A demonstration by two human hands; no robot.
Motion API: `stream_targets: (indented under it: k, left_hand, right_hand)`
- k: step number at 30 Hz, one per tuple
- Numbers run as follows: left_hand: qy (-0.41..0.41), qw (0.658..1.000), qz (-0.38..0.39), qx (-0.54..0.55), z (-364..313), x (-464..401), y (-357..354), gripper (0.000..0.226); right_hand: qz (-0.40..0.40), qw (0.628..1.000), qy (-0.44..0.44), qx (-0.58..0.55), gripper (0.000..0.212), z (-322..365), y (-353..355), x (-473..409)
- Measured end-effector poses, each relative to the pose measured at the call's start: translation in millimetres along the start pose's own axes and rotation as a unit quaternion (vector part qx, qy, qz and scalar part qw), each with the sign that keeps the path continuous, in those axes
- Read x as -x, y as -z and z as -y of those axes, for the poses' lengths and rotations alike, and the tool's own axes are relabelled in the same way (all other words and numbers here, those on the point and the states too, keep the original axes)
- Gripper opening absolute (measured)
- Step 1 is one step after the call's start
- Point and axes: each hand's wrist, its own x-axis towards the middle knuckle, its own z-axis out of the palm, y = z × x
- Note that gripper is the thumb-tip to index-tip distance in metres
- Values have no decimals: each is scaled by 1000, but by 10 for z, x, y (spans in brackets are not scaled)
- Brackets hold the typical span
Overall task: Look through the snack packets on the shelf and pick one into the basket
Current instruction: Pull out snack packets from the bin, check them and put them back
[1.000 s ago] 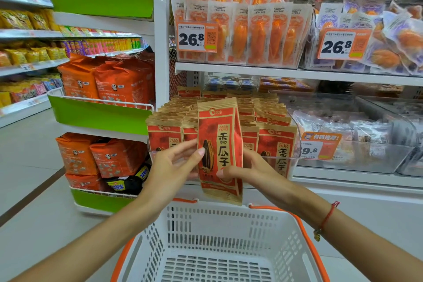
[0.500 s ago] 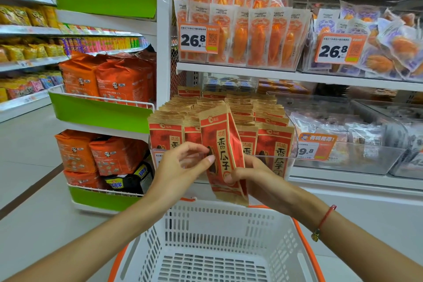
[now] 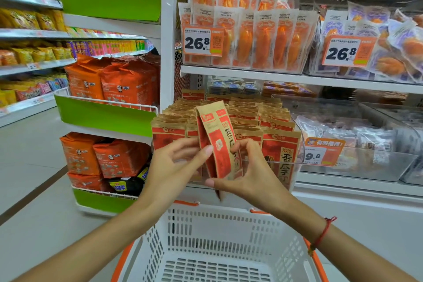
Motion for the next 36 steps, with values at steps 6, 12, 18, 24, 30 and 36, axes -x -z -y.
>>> stream_targets:
  k: [6,12,18,24,30,36]
  left_hand:
    - [35,999,-34,21,96,-119,141,33]
    - [52,998,26,14,131,-95,116,41]
    - [30,998,60,-17,143,-72,78,36]
    - [33,995,87,-42,169,-68,40,42]
    - [45,994,94,-38,161,-61,24,45]
    - [45,996,77,-5,133,-55,33,36]
  right_hand:
    - [-53,998,31,-27,72,39,33,-25]
    - [-104,994,41,-8,56,-24,78,-70]
    - [-147,988,25,35,27,-49,120,-74]
    - [-213,976,-4,50,34,-80,163,-111]
    - [-210,976,-1,49,44,-110,202,-116]
    - [-212,977,22,9,23,-51,171,-84]
